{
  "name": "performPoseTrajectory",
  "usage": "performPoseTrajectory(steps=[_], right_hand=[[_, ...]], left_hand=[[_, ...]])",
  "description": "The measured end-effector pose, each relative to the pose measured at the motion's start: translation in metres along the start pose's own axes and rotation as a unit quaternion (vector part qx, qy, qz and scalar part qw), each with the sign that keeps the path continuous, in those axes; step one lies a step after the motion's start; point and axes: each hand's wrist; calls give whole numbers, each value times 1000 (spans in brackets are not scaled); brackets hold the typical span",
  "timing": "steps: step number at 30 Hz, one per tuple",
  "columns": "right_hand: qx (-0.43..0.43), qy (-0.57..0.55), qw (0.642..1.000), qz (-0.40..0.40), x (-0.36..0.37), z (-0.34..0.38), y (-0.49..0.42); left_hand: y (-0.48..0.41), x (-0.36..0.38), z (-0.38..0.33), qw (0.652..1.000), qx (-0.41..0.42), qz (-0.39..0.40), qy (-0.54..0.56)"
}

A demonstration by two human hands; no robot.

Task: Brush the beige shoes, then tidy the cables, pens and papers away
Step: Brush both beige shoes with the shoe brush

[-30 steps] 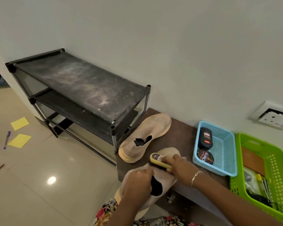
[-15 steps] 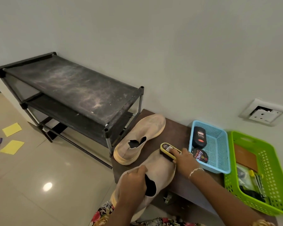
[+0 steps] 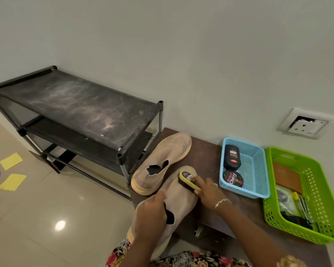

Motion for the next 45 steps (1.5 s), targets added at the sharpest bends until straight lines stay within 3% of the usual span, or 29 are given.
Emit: performPoseTrajectory(steps=[3,5,8,10,13,16,20,22,24,27,29,32,34,39,42,45], right_hand=[[52,53,995,-69,1,1,-12],[49,-42,994,-90,5,14,-2],[-123,-227,964,-63,23,46,44],[-181,-305,931,-84,26,55,64],[-180,-205,958,-89,24,35,41],[-40,-62,993,-87,11,9,-10],[59,-9,993,-106,-4,5,-42],[29,-15,995,-89,0,17,-28],[-53,-63,995,-56,15,32,4],[-160,-250,954,-47,20,56,55],[-172,-264,948,-43,14,51,53],[-85,-97,991,-35,11,19,11],[-14,-12,998,-60,4,3,-18],[96,-60,984,-135,3,13,-35],[13,-138,984,-114,27,32,5],[-130,-293,939,-127,46,58,64]], left_hand=[[1,4,1,1000,-11,6,17],[0,4,2,1000,-16,7,17],[-1,3,3,1000,-20,-8,23],[0,4,3,999,-25,-17,43],[0,2,5,998,-28,-22,46],[0,2,5,999,-29,-10,42],[2,4,6,997,-42,7,64],[1,4,7,996,-46,7,73],[-1,5,7,998,-32,-7,51],[-1,7,8,998,-29,-16,47],[0,8,10,997,-45,-14,59],[-1,7,9,997,-51,3,58],[0,7,6,997,-55,5,59],[0,4,3,995,-72,15,64],[-1,5,2,995,-80,28,54],[-1,8,5,996,-78,21,49]])
Point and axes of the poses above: each hand's wrist, its own y-axis away from the middle knuckle, its own x-axis out of the palm, z = x × y, and after that the axes turned 12 degrees about -x, right-handed
